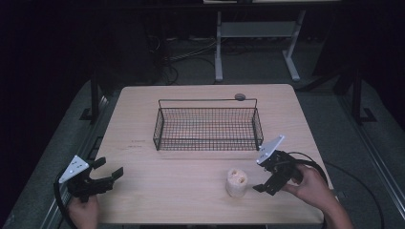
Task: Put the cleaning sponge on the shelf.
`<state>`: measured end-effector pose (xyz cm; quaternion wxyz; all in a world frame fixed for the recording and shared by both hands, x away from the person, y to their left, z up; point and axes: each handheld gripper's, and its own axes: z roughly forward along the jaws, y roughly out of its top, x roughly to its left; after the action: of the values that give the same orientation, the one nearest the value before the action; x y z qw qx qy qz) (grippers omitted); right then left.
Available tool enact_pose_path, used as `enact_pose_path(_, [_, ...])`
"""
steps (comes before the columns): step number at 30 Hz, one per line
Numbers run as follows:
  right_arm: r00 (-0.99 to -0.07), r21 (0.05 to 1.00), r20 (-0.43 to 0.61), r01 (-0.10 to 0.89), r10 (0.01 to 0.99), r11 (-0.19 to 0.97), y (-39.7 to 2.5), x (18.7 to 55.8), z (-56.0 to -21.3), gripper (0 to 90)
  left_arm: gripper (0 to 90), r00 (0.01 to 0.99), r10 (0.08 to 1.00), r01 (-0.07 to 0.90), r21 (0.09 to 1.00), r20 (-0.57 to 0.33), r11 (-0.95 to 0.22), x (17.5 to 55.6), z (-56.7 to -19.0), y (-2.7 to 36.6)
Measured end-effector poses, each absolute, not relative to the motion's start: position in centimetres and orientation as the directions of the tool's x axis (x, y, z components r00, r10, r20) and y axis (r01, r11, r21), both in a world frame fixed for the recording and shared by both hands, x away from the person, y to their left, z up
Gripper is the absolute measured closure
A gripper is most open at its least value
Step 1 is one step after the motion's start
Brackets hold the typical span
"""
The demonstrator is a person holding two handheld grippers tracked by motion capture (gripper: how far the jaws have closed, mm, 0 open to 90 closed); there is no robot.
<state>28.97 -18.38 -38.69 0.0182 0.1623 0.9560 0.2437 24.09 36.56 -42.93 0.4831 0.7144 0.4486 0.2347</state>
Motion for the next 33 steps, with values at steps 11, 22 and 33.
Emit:
enact_pose_path(11, [-0.956,0.45,0.054,0.281,0.288,0.848,-16.0,29.5,-38.3,13.9,13.8,0.496,0.861,0.42,0.898,-0.109,-0.129,24.2,-42.9,36.6])
enact_pose_path(22, [-0.967,0.419,0.064,0.251,0.247,0.873,-13.8,29.8,-38.5,14.0,13.8,0.495,0.862,0.426,0.896,-0.112,-0.129,24.2,-43.0,36.6])
enact_pose_path(33, [-0.97,0.384,0.065,0.24,0.233,0.892,-12.4,30.3,-38.9,14.5,13.8,0.497,0.861,0.424,0.896,-0.11,-0.13,24.2,-43.0,36.6])
